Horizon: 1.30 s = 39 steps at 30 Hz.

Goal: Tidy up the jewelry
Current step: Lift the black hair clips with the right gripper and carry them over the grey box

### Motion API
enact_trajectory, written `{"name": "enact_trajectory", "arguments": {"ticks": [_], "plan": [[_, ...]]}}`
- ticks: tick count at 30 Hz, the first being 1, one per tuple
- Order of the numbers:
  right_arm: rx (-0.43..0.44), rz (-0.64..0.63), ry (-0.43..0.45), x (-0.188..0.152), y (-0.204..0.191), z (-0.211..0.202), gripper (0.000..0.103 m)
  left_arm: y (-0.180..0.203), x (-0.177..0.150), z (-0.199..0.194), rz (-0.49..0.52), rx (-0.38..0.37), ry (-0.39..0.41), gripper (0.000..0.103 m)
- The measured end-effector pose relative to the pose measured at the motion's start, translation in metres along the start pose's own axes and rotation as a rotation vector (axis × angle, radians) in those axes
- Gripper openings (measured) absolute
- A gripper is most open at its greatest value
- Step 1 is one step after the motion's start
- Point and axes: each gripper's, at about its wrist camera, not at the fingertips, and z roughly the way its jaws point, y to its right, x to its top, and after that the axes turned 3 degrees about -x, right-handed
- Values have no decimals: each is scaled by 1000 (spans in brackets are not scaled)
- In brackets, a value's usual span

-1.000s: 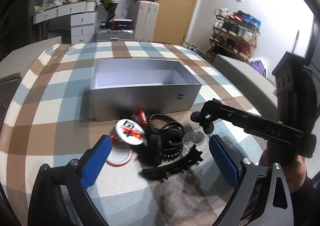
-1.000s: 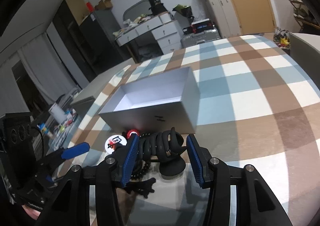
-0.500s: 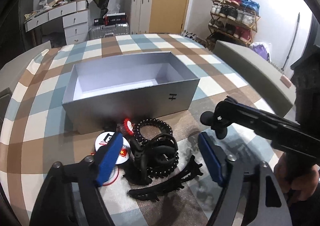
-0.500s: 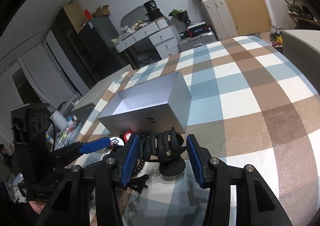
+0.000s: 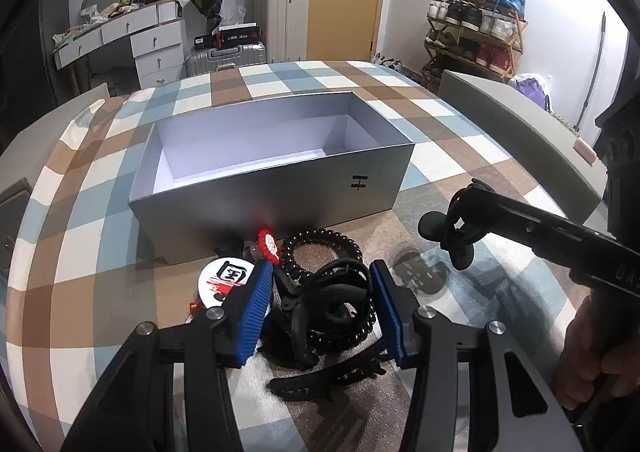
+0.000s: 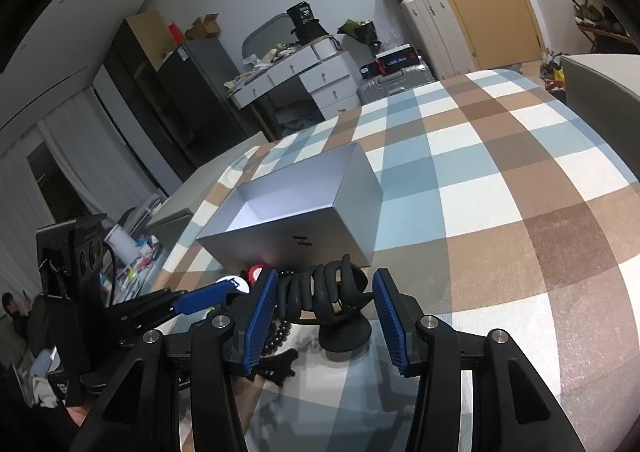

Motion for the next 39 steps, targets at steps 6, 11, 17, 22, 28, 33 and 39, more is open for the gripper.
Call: {"name": "enact_trajectory", "arguments": {"ticks": [6,11,17,22,28,33,39], "plan": [[3,15,6,1,0,-2,48,1,4,-10,-12,-3,28,44],[14,18,18,4,-4,-9,48,3,9,-25,-6,-10,73,44],[28,15,38,11,-14,-19,48,-3,21,-41,-26,-15,125,44],[43,-3,57,20,-26,-25,48,-14,33,-54,-43,-22,175,44],[75,-35,67,38,-43,-22,48,-33,49,-62,-69,-30,219,44],[118,-49,59,58,-51,-11,48,-50,60,-59,-89,-65,217,44],[140,-63,56,83,-55,10,48,-65,74,-45,-109,-96,204,44]]}}
